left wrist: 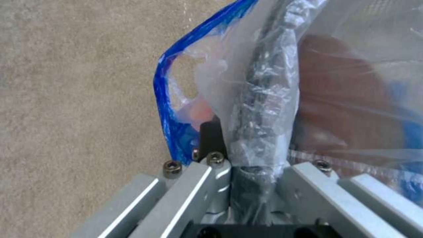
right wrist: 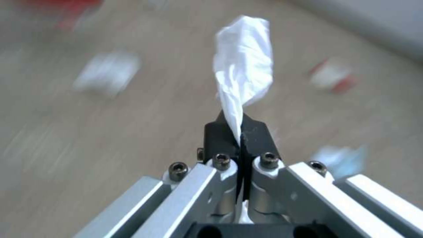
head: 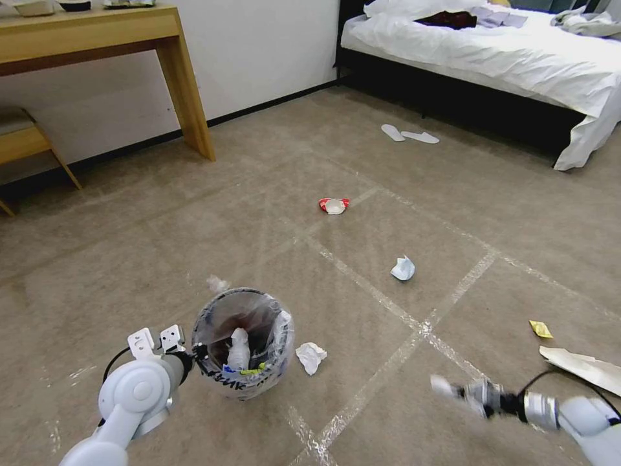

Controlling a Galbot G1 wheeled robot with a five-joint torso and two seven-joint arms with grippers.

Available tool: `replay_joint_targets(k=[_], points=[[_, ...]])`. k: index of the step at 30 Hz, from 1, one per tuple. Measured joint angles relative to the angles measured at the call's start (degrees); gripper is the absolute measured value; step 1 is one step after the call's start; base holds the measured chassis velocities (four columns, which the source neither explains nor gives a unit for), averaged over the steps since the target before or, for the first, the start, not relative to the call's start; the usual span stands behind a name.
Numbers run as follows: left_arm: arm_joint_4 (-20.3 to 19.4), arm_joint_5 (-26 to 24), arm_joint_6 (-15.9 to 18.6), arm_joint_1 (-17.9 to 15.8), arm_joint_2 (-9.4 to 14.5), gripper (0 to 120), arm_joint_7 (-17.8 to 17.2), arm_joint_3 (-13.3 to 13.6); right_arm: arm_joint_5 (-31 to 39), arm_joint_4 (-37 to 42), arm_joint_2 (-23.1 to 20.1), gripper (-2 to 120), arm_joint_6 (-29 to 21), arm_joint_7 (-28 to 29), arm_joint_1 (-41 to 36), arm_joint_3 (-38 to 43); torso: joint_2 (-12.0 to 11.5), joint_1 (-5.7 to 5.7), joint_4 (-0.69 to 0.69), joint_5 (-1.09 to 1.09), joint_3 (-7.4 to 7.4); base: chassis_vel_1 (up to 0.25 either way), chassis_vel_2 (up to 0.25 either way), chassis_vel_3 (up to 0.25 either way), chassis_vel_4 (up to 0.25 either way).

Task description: Pick up the trash bin and place the garbage on the floor into it.

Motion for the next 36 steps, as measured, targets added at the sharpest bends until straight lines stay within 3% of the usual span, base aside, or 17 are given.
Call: replay_joint_targets(k=[1, 2, 4, 8, 10, 14, 18, 20, 26, 36], points=[[0.0, -0.1, 0.0, 0.0, 0.2, 0, 0.0, -0.1, 4.3, 3.4, -1.1, 0, -1.3, 0.7, 0.0, 0.3, 0.0, 0.00, -0.01, 0.00, 0.00, 0.000, 0.000, 0.000, 0.000], [0.0, -0.1, 0.0, 0.0, 0.2, 0, 0.0, -0.1, 4.3, 3.4, -1.1, 0, -1.3, 0.7, 0.0, 0.3, 0.0, 0.00, -0.01, 0.00, 0.00, 0.000, 0.000, 0.000, 0.000], [0.0, -0.8, 0.0, -0.1, 0.7, 0, -0.2, -0.3, 13.7, 14.9, -3.6, 0, -5.6, 3.2, 0.7, 1.2, 0.0, 0.00, -0.04, -0.01, 0.00, 0.000, 0.000, 0.000, 0.000], [0.0, -1.4, 0.0, -0.3, 1.0, 0, -0.4, -0.4, 19.4, 23.0, -4.8, 0, -8.9, 5.0, 1.6, 1.0, 0.0, 0.00, -0.02, -0.01, 0.00, 0.000, 0.000, 0.000, 0.000], [0.0, -1.7, -0.1, -0.5, 1.0, 0, -0.6, -0.1, 24.7, 31.6, -5.2, 0, -13.7, 6.5, 3.6, -0.7, 0.0, 0.00, -0.02, 0.00, 0.00, 0.000, 0.000, 0.000, 0.000], [0.6, -1.8, -0.2, -0.9, 0.7, 0, -0.6, 0.5, 27.3, 39.9, -3.1, 0, -18.4, 9.0, 8.6, -6.6, 0.0, 0.00, -0.07, 0.03, 0.00, 0.000, 0.000, 0.000, 0.000], [0.8, -1.7, -0.2, -1.1, 0.6, 0, -0.6, 0.7, 27.4, 42.1, -1.0, 0, -19.5, 9.7, 12.7, -10.2, 0.0, 0.00, -0.01, -0.02, 0.00, 0.000, 0.000, 0.000, 0.000], [0.9, -1.5, -0.2, -1.2, 0.3, 0, -0.4, 0.8, 27.5, 42.7, 1.9, 0, -20.6, 9.8, 18.1, -16.0, 0.0, 0.00, 0.00, 0.02, 0.00, 0.000, 0.000, 0.000, 0.000], [1.1, -1.6, -0.2, -1.5, 0.5, 0, -0.2, 1.6, 26.1, 40.3, 6.8, 0, -20.9, 9.2, 24.3, -26.6, 0.0, 0.00, -0.03, 0.00, 0.00, 0.000, 0.000, 0.000, 0.000], [1.4, -1.9, -0.2, -1.7, 0.9, 0, -0.5, 1.5, 23.4, 36.7, 12.1, 0, -20.6, 8.8, 28.8, -38.5, 0.0, 0.00, -0.03, 0.00, 0.00, 0.000, 0.000, 0.000, 0.000]])
